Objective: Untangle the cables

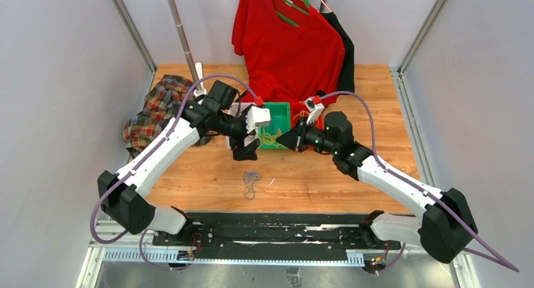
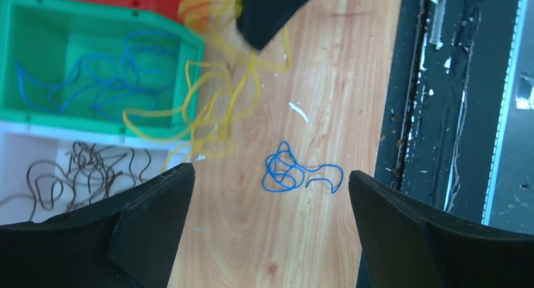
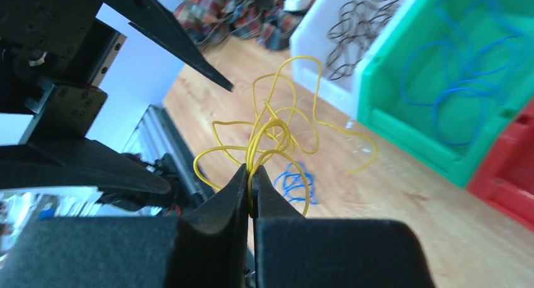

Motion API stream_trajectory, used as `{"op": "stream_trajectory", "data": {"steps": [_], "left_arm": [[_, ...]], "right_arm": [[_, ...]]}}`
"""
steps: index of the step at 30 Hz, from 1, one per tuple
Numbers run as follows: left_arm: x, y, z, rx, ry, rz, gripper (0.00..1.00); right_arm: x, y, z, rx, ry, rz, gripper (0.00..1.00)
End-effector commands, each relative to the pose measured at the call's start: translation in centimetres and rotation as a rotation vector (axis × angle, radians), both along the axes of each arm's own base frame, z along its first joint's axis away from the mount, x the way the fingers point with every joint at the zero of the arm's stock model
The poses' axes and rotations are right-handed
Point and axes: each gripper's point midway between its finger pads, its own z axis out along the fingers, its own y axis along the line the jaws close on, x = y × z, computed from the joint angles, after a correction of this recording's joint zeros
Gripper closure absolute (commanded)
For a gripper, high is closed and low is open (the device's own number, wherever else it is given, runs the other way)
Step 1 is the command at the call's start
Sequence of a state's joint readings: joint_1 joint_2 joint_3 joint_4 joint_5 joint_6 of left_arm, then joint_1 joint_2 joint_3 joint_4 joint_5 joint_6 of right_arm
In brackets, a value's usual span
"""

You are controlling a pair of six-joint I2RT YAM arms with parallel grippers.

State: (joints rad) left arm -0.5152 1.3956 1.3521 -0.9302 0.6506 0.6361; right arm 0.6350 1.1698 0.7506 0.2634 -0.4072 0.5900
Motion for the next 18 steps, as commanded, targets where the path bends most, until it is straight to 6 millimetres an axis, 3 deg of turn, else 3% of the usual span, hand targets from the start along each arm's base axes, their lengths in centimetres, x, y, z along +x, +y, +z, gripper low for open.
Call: {"op": "stream_trajectory", "data": {"steps": [1, 6, 12, 16, 18], "left_arm": [[-1.0, -1.1, 1.4, 0.0, -0.106, -0.093, 0.04], [-0.7, -1.2, 1.7, 0.004, -0.13, -0.105, 0.14], [-1.4, -1.2, 0.4, 0.007, -0.094, -0.128, 0.47], [-2.0, -1.2, 0.2, 0.0, -0.077, -0.135, 0.61], [-2.0, -1.2, 0.3, -0.003, -0.074, -0.129, 0.74]], "right_arm": [[-3.1, 2.9, 1.9, 0.095, 0.032, 0.16, 0.99], [-4.2, 3.6, 1.4, 0.078, 0.052, 0.206, 0.99], [-4.8, 3.9, 1.1, 0.081, 0.073, 0.232, 0.99], [-4.9, 3.8, 1.0, 0.084, 0.078, 0.229, 0.99], [-4.9, 3.8, 0.8, 0.08, 0.082, 0.227, 0.99]]}}
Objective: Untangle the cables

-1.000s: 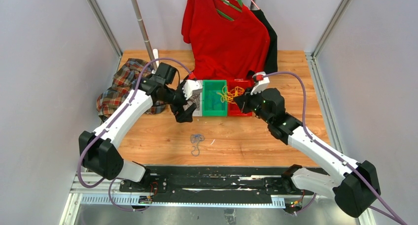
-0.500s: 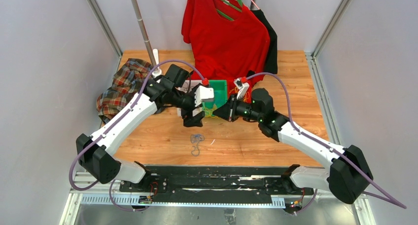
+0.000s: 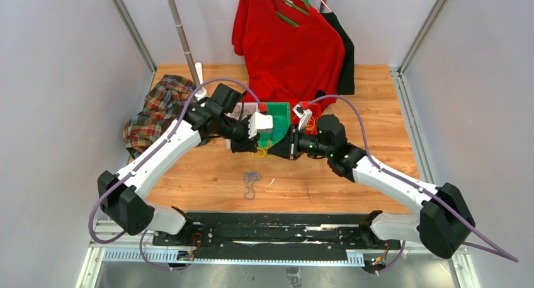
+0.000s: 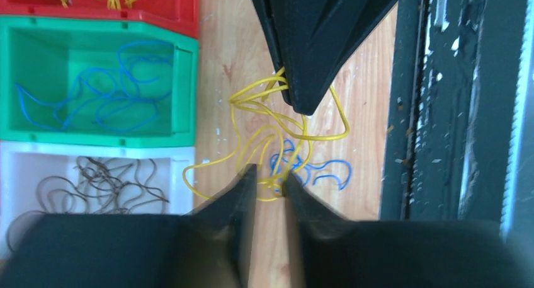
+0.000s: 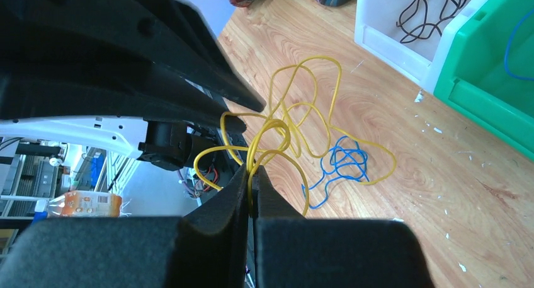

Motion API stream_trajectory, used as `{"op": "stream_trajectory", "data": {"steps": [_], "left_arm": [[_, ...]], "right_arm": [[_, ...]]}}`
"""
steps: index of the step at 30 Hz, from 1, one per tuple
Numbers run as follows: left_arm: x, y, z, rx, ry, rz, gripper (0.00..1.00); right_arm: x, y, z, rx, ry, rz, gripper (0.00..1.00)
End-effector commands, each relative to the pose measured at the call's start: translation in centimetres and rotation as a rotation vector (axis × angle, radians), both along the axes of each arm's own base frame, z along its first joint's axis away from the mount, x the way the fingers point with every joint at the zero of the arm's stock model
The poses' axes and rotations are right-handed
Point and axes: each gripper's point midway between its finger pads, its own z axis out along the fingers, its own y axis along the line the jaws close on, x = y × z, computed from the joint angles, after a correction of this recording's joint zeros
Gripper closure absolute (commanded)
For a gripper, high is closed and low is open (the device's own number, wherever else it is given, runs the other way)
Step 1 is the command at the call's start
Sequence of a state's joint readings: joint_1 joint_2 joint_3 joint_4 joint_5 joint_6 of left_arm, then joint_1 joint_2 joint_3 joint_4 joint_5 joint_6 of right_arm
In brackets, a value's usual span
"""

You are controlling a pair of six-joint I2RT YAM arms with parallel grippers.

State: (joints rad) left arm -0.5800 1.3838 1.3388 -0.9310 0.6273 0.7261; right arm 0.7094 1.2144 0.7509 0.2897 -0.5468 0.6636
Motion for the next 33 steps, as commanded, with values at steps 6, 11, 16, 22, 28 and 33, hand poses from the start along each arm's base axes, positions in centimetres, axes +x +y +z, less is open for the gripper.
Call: {"op": "stream_trajectory", "data": {"steps": [6, 11, 16, 22, 28, 33], "left_arm": [[-0.7, 0.5, 1.7, -0.024, -0.035, 0.024, 0.99], [-0.5, 1.8, 3.2, -0.009, -0.106, 0.08, 0.99], [-1.2, 2.4, 4.2, -0.011, -0.115, 0.084, 0.99], [-1.4, 2.1, 5.1, -0.035, -0.113, 0.089, 1.0], [-1.7, 1.1, 6.1, -0.087, -0.074, 0.069, 0.99], [-1.8, 0.3, 6.9, -0.121, -0.052, 0.048, 0.99]], "right_arm": [[-0.3, -0.2, 0.5, -0.007, -0.031, -0.004, 0.97], [2.0, -3.4, -1.2, -0.142, -0.074, -0.186, 0.83], [3.1, -5.8, -1.1, -0.177, -0.128, -0.313, 0.83], [3.3, -6.8, 0.5, -0.179, -0.21, -0.343, 0.73], [2.2, -4.4, 4.3, -0.064, -0.362, -0.216, 0.34], [1.0, -0.1, 6.4, -0.002, -0.422, -0.058, 0.32]]}}
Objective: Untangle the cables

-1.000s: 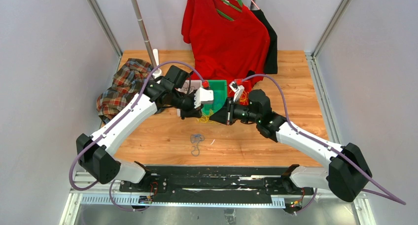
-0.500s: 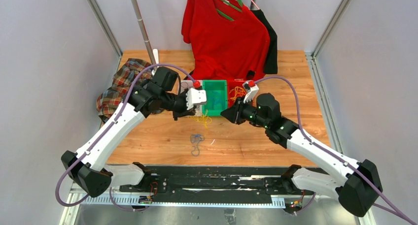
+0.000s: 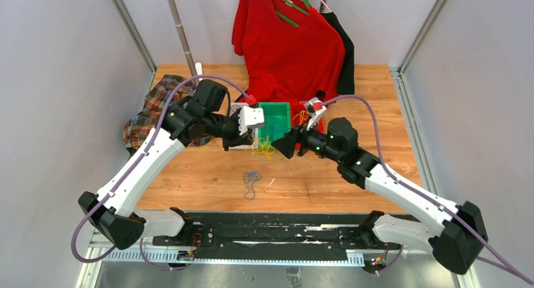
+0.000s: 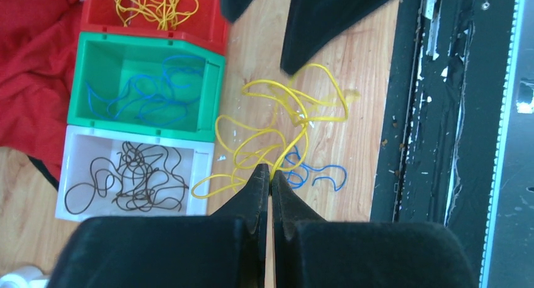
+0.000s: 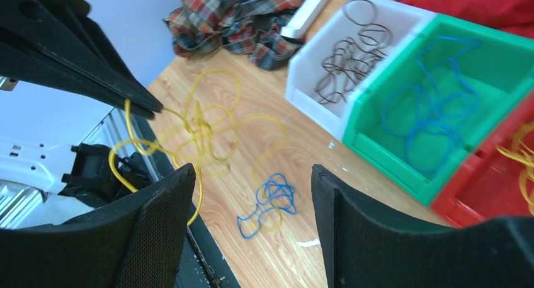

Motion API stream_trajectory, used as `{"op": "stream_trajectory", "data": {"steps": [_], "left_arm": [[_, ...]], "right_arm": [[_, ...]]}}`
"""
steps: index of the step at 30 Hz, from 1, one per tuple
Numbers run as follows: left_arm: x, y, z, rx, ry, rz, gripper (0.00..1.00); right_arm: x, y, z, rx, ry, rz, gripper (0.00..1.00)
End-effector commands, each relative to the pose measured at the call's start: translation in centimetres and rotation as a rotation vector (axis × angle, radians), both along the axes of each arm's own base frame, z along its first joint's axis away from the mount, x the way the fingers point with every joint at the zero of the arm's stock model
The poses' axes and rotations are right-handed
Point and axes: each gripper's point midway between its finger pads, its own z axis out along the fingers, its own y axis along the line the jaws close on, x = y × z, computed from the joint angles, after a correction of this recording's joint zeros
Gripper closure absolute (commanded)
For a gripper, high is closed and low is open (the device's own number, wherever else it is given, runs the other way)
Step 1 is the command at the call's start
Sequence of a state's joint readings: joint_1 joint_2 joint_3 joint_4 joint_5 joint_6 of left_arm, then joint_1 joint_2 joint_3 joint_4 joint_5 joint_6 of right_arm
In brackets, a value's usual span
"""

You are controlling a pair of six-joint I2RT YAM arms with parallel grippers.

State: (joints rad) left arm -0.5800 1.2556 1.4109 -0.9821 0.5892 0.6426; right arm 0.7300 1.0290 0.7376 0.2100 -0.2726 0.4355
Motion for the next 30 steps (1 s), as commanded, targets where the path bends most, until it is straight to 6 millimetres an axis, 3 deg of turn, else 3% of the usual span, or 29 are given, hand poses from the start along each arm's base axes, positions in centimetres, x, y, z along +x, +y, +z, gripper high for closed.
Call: {"op": "stream_trajectory", "data": {"steps": [1, 5, 9, 11, 16, 17, 20, 23, 27, 30], "left_arm": [[-0.6, -1.2, 1.5, -0.058, 0.024, -0.035, 0.99], [-0.6, -1.3, 1.9, -0.068, 0.023, -0.039, 0.99], [-1.2, -1.5, 2.3, -0.086, 0.038, -0.062, 0.99], [-1.5, -1.6, 2.5, -0.093, 0.047, -0.072, 0.99], [-0.9, -1.2, 2.3, -0.072, 0.027, -0.046, 0.96], [-0.7, -1.1, 2.3, -0.063, 0.02, -0.035, 0.93], [-0.1, -0.7, 2.4, -0.045, 0.0, -0.002, 0.65], [0.2, -0.4, 2.3, -0.03, -0.008, 0.025, 0.27], [0.5, 0.2, 1.6, 0.0, -0.007, 0.062, 0.0], [1.0, 0.7, 0.9, 0.029, -0.007, 0.097, 0.02]], "right_arm": [[-1.6, 4.6, 3.3, 0.043, -0.121, 0.19, 0.32], [-2.0, 7.6, 2.7, 0.038, -0.114, 0.27, 0.31], [-1.0, 8.6, 1.5, 0.048, -0.077, 0.245, 0.35], [-0.8, 8.8, 1.4, 0.058, -0.073, 0.239, 0.45], [1.0, 7.1, 1.0, 0.013, -0.068, 0.141, 0.9], [1.4, 6.4, 0.9, 0.003, -0.068, 0.115, 0.98], [3.4, 3.3, 0.2, -0.067, -0.078, 0.003, 0.99], [5.8, -0.3, -0.8, -0.141, -0.071, -0.125, 1.0], [9.0, -4.4, -2.2, -0.224, -0.05, -0.263, 1.0], [11.1, -6.4, -3.9, -0.325, -0.031, -0.344, 1.0]]}}
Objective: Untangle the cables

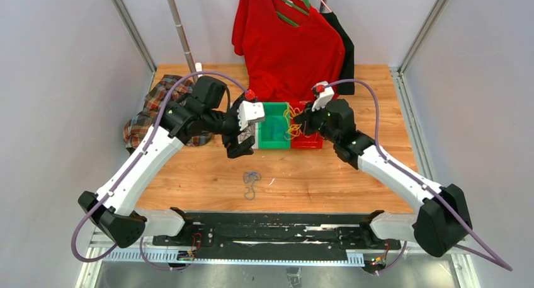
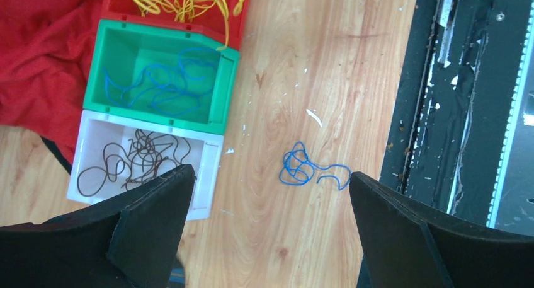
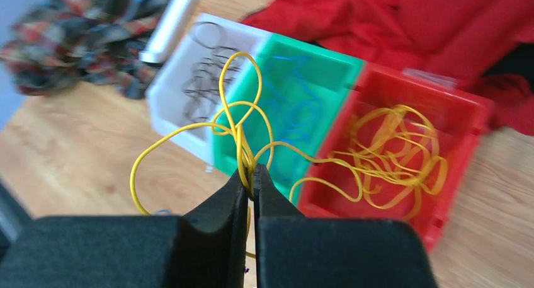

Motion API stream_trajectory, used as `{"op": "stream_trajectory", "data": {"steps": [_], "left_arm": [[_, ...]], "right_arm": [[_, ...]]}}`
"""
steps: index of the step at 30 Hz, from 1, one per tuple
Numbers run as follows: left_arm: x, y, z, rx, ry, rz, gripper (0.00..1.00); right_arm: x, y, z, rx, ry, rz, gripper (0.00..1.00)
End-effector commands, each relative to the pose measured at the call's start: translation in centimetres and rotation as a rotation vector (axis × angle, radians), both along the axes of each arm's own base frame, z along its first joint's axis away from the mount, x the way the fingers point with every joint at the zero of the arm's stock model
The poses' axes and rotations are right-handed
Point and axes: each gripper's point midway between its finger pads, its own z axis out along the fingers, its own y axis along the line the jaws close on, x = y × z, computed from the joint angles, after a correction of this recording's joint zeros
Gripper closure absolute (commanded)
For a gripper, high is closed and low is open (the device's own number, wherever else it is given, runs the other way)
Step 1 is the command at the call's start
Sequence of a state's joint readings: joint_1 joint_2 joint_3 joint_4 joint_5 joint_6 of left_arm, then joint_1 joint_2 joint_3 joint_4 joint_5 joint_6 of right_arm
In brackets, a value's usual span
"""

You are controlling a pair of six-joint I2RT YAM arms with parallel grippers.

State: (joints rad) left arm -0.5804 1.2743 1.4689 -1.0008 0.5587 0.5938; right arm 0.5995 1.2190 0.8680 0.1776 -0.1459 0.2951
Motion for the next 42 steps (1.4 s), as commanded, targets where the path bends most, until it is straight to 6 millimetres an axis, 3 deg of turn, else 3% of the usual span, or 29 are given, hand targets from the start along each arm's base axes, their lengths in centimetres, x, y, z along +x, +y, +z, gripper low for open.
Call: {"op": "stream_trajectory", "data": {"steps": [1, 5, 11, 14, 18, 24, 31, 36, 42], "left_arm": [[0.4, 0.8, -0.4, 0.04, -0.014, 0.054, 0.02], [0.4, 1.2, -1.0, 0.056, -0.004, 0.071, 0.02], [0.0, 1.5, -2.2, 0.073, 0.021, 0.074, 0.02], [0.0, 2.0, -3.0, 0.1, 0.027, 0.092, 0.02], [0.2, 2.9, -3.8, 0.139, 0.009, 0.113, 0.02], [-0.6, 3.3, -6.4, 0.176, 0.039, 0.078, 0.02], [-0.3, 2.9, -12.5, 0.223, 0.088, 0.024, 0.03], [0.2, 1.8, -17.5, 0.278, 0.226, 0.002, 0.09], [1.7, 1.2, -21.9, 0.327, 0.273, 0.013, 0.17]], "right_arm": [[3.2, -3.8, -2.4, -0.18, 0.025, -0.15, 1.0], [5.7, -6.2, -3.8, -0.291, 0.021, -0.275, 0.99], [9.1, -7.4, -5.6, -0.426, 0.019, -0.361, 0.96], [10.4, -8.2, -6.6, -0.51, 0.037, -0.407, 0.82], [11.0, -9.9, -5.7, -0.573, 0.034, -0.496, 0.6], [10.2, -11.1, -3.1, -0.553, -0.002, -0.551, 0.51], [7.1, -9.1, -1.0, -0.352, -0.014, -0.463, 0.44], [3.7, -8.8, -1.8, -0.255, -0.015, -0.433, 0.36], [0.9, -9.5, -2.9, -0.166, -0.008, -0.429, 0.37]]}}
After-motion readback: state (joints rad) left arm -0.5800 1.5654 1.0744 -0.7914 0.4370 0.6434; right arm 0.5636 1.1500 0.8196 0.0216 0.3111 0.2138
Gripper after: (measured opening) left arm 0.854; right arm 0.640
